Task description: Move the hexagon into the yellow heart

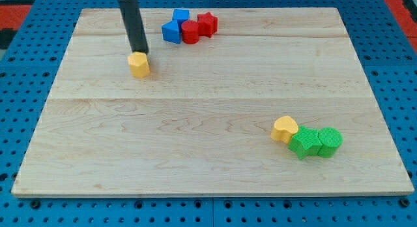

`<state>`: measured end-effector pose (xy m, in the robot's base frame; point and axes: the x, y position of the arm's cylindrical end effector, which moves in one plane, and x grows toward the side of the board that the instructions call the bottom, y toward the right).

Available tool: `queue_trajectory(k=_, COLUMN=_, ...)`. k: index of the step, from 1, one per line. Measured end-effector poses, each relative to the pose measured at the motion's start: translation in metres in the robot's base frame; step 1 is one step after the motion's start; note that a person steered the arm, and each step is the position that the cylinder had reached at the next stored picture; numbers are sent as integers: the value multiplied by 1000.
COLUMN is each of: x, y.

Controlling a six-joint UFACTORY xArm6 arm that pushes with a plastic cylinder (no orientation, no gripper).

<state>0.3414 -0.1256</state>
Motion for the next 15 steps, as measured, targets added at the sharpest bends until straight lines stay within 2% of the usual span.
queue_trajectory(k=1, x=2, y=-50)
queue_trajectory(k=2, x=14, y=-48)
queue_trajectory(k=3, x=47, y=-15)
queue_trajectory(k=4, x=77, y=-14)
queue_trajectory(k=5, x=55, y=8)
queue_trajectory(k=6, x=30, y=-12)
queue_trajectory(k=7, x=25, y=38)
queue_trajectory(k=8, x=44, y=63)
queue_trajectory(k=9, x=47, y=49)
queue_trajectory(k=10, x=67, y=1)
queue_trajectory(k=12, x=71, y=113)
queue_trajectory(k=13, x=83, y=151)
queue_trajectory(k=14, x=64, y=161)
queue_trajectory(k=15, x=73, y=204)
